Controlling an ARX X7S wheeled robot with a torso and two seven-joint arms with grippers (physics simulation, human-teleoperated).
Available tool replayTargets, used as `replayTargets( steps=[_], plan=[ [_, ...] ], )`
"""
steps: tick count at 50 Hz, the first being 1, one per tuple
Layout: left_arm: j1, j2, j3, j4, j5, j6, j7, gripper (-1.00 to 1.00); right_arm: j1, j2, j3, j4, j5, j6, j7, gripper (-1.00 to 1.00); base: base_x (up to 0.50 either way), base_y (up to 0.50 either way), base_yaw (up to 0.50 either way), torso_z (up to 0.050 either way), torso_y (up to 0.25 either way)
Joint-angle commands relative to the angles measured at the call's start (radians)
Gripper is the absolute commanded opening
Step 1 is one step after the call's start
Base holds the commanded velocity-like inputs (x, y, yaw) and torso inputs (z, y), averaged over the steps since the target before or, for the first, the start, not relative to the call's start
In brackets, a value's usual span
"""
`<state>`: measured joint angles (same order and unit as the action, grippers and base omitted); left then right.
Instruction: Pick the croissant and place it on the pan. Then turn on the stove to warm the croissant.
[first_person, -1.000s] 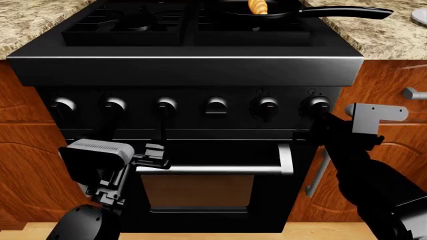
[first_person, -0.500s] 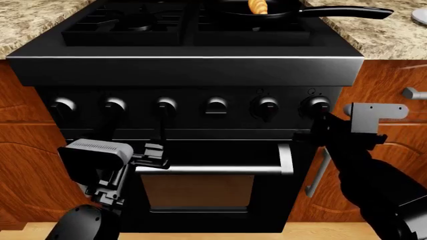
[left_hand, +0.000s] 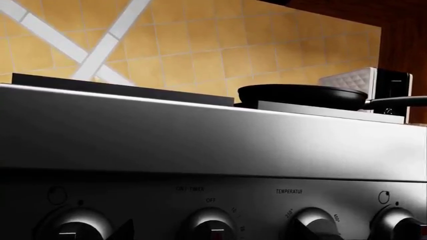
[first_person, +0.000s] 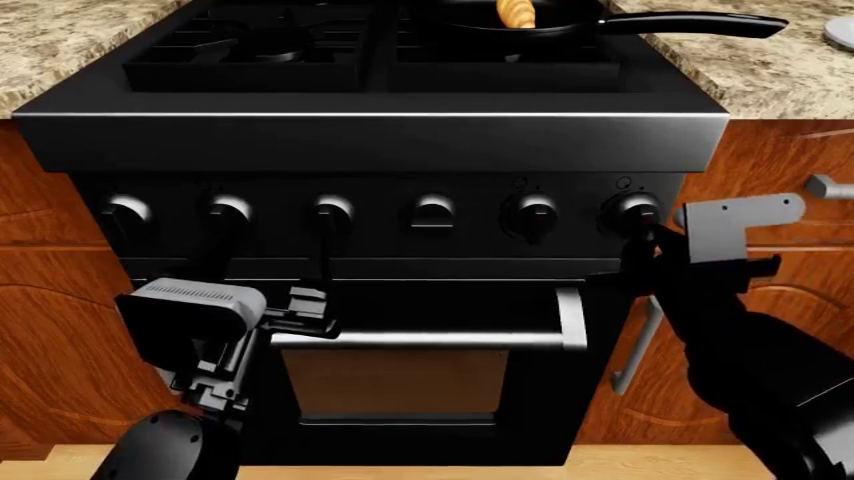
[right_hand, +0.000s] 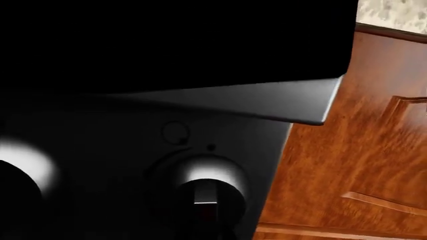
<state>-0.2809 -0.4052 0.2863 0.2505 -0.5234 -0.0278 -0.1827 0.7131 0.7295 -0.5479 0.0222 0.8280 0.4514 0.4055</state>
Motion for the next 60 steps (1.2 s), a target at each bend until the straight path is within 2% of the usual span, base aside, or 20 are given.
replayTargets(
  steps=[1,37,50,51,60],
  plan=[
    [0.001,-0.003,0.001,0.005,-0.003,0.000,-0.002,1.00,0.036,0.014,-0.043,-0.041,-0.029,0.055,-0.007,-1.00,0.00,0.00,0.00,0.000,0.000],
    [-0.002,-0.007,0.006,-0.001,-0.006,0.004,-0.006,1.00,0.117,0.028,-0.160,-0.090,-0.113,0.164,-0.055,-1.00,0.00,0.00,0.00,0.000,0.001],
    [-0.001,-0.008,0.007,0.001,-0.006,0.006,-0.008,1.00,0.125,0.028,-0.164,-0.098,-0.114,0.181,-0.048,-1.00,0.00,0.00,0.00,0.000,0.002],
    [-0.001,-0.008,0.007,0.001,-0.006,0.006,-0.009,1.00,0.124,0.027,-0.161,-0.097,-0.112,0.179,-0.046,1.00,0.00,0.00,0.00,0.000,0.000],
    [-0.002,-0.009,0.009,-0.001,-0.006,0.008,-0.010,1.00,0.120,0.026,-0.152,-0.097,-0.108,0.172,-0.038,1.00,0.00,0.00,0.00,0.000,0.000]
  ],
)
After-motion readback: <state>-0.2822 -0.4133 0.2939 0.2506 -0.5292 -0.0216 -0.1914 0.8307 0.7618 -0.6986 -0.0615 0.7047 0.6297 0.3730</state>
